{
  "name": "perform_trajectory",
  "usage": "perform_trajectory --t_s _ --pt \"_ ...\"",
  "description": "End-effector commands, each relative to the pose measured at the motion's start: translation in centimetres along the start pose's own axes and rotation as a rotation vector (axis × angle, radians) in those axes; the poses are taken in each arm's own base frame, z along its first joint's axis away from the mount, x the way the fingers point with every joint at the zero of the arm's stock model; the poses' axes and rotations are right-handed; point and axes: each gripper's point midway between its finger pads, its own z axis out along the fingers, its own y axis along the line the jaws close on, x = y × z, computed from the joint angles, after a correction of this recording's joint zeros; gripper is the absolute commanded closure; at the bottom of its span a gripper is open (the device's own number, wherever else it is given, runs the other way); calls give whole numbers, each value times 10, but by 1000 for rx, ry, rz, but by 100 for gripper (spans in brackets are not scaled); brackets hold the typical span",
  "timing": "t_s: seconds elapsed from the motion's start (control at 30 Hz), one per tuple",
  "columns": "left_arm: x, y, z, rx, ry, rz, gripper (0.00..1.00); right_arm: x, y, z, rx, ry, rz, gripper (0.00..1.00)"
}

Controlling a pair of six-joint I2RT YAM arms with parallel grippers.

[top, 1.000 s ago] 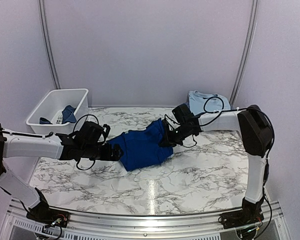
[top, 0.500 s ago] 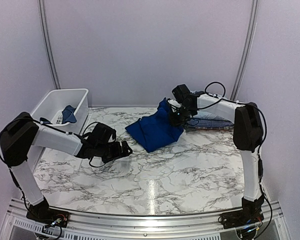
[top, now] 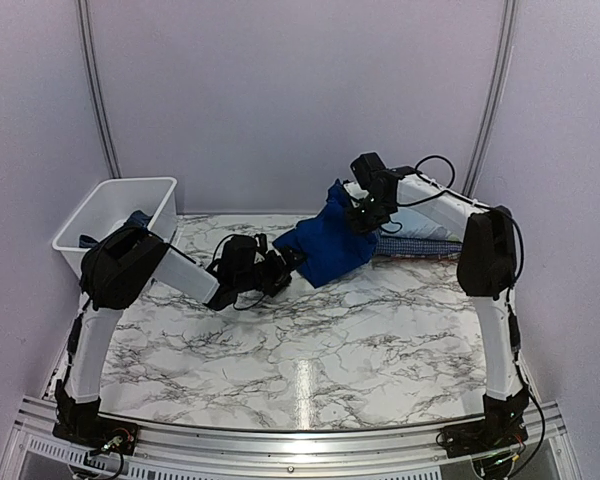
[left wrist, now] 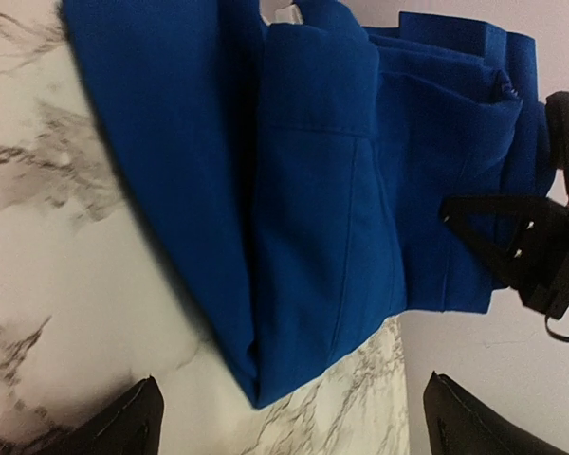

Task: Fold and stack the mixed laundry pile
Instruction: Place the square-folded skirt at the corner of the board.

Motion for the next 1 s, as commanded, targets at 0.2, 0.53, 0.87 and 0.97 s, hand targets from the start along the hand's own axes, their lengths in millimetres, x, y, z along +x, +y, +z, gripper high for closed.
perform_trajectory --t_s 0.2,0.53,0.87,0.97 --pt "4 2 70 139 34 -123 14 -38 -15 -30 65 -94 5 100" --pt "4 5 71 131 22 -130 1 -77 -43 -83 157 -232 26 100" --pt "18 23 55 78 55 -113 1 -92 -56 -118 198 -308 49 100" --pt "20 24 52 75 64 -101 1 -99 -60 -133 209 -339 59 100"
